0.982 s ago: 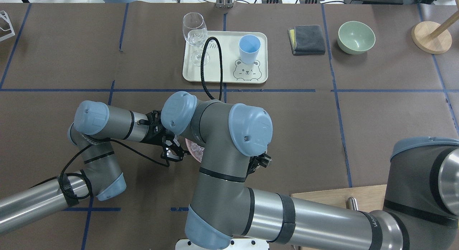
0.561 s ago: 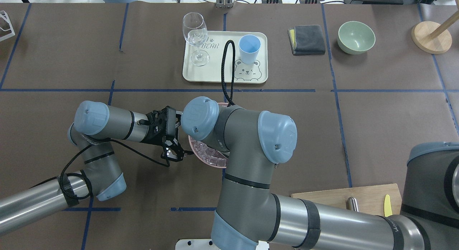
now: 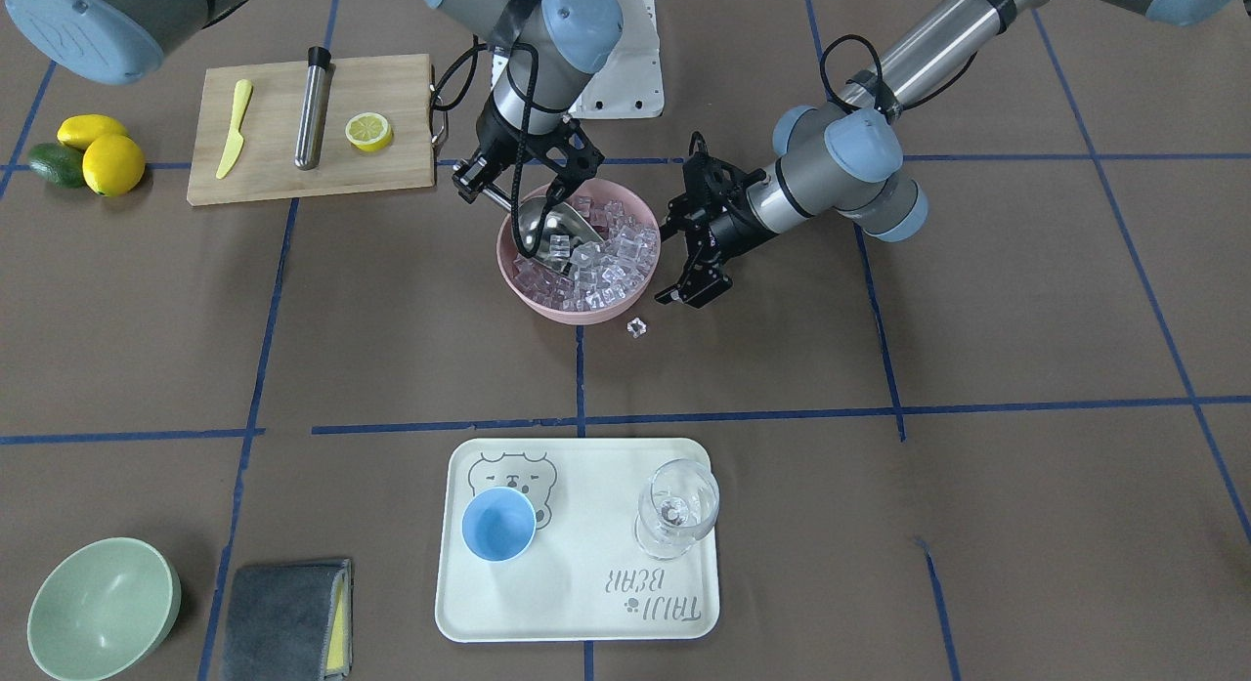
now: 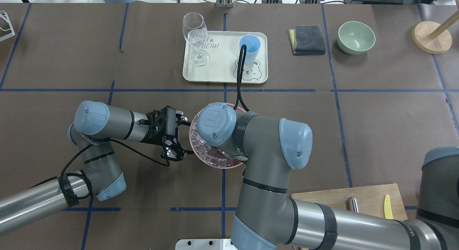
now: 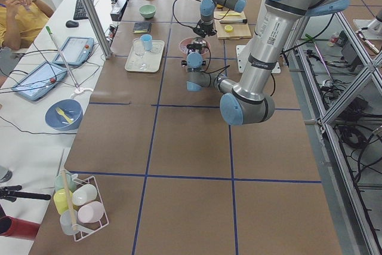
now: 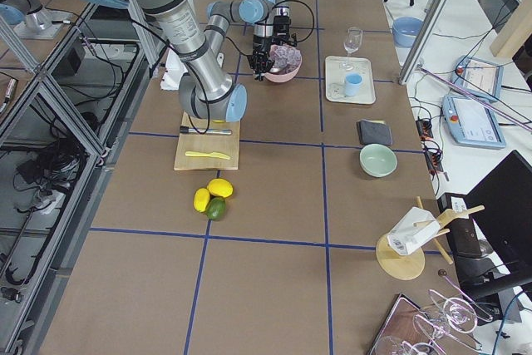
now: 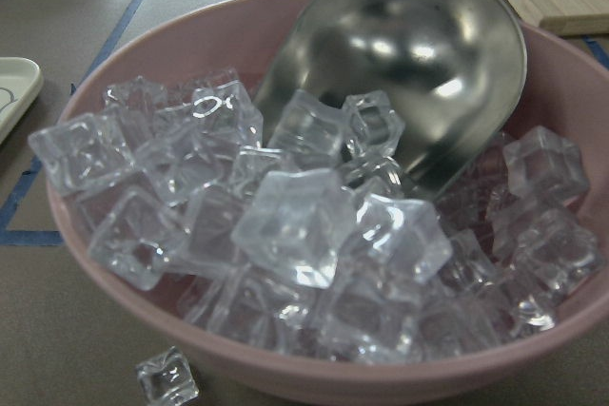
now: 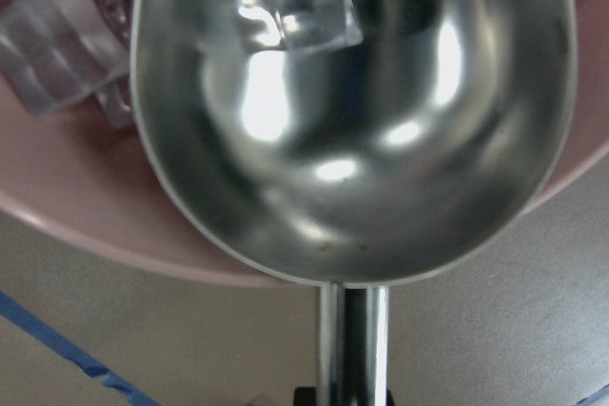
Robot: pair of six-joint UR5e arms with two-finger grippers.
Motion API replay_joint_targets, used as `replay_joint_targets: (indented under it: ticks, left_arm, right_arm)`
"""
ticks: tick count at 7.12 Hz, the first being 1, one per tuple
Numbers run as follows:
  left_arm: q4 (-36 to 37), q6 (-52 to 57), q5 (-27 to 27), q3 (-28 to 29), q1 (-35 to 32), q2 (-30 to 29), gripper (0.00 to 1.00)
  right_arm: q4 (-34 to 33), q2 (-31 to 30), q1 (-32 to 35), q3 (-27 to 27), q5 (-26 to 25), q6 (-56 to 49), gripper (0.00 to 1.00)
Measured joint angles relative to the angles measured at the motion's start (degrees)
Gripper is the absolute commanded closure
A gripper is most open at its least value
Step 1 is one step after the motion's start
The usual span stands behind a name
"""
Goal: Put ice in cup with scoop
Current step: 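Lift the ice-filled scoop out and carry it toward the blue cup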
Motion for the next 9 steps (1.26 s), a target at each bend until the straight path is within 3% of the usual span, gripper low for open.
replay_joint_targets:
  ticks: [3,9]
  left_arm:
    - [0.0,0.0,0.02,0.0,0.05,-0.13,0.0]
    - [0.0,0.0,0.4,0.0,0.04,-0.32,0.0]
  right_arm:
    - [0.73,-3.48,0.1,6.25,0.02,0.12,1.0]
    - [0.96,-4.44,2.94,13.19,0.64,1.22,1.0]
